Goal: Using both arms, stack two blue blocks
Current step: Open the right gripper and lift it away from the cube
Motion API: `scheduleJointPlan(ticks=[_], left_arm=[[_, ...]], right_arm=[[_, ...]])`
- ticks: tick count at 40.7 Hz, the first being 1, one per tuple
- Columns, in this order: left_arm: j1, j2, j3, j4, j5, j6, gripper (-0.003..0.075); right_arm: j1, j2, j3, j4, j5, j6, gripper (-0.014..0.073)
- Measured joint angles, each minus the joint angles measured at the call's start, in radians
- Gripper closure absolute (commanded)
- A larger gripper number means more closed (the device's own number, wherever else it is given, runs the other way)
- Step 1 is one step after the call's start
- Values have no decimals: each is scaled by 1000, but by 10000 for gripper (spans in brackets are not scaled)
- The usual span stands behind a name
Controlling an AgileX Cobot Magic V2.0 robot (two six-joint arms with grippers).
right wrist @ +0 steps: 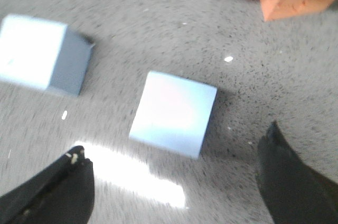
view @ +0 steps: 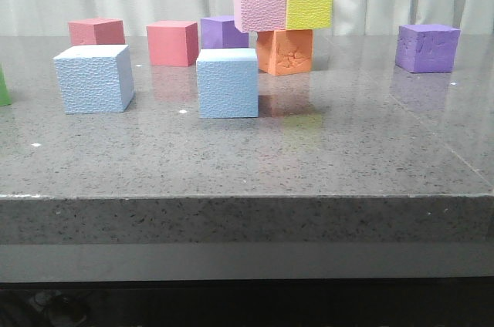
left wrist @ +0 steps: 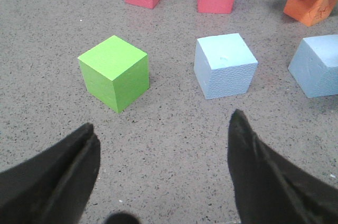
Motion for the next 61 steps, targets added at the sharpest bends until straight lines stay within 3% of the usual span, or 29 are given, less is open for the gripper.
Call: scheduleJointPlan(ticks=[9,22,28,39,43,53,61], left_arm=[[0,0,0,0,0,0,218],[0,0,0,0,0,0,218],[0,0,0,0,0,0,218],[0,2,0,-29,0,5,218],[0,24,0,-95,-1,64,213],[-2,164,-36,-245,-11,220,88],[-89,327,-164,-247,-49,244,85]], right_arm=[[-50,-202,211,78,-57,-252,-32],[-155,-568,740,90,-424,-364,-31],[-159,-709,908,124,-511,-412,-31],[-159,-793,965,230,-455,-503,-29],[-159,-795,966,244,-451,-508,-29],[-159,-795,966,249,-452,-514,-29],[-159,-795,966,251,-452,-515,-29]])
